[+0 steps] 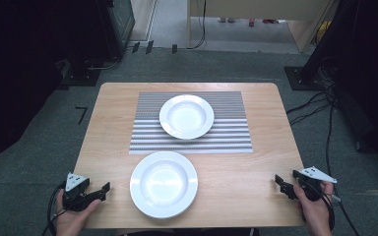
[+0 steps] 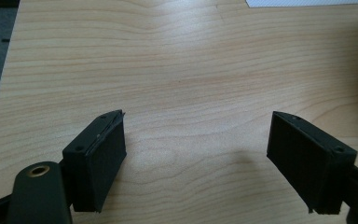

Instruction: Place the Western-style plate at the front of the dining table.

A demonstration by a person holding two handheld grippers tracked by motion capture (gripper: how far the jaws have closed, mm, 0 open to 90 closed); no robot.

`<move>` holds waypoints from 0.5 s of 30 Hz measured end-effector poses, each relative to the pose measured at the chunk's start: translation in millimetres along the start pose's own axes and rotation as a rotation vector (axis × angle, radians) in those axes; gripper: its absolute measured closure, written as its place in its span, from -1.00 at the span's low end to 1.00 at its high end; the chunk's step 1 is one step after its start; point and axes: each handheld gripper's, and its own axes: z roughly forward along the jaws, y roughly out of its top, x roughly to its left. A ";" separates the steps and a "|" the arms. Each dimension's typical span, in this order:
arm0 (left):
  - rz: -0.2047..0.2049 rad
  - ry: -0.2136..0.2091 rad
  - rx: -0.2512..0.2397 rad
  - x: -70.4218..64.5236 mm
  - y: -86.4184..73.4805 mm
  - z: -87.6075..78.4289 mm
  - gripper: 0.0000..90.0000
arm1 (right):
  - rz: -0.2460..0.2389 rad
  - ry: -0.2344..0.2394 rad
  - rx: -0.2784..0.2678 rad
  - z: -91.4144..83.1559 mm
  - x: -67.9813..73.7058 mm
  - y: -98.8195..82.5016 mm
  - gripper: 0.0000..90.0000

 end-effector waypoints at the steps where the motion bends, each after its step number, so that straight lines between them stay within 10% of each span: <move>1: 0.005 0.002 0.001 -0.4 -0.1 0.1 -0.57 | -0.011 -0.005 0.002 0.4 1.1 -0.1 -0.49; 15: 0.043 0.019 0.001 -5.1 -1.8 1.4 -0.59 | -0.060 -0.054 0.034 5.3 12.3 1.1 -0.69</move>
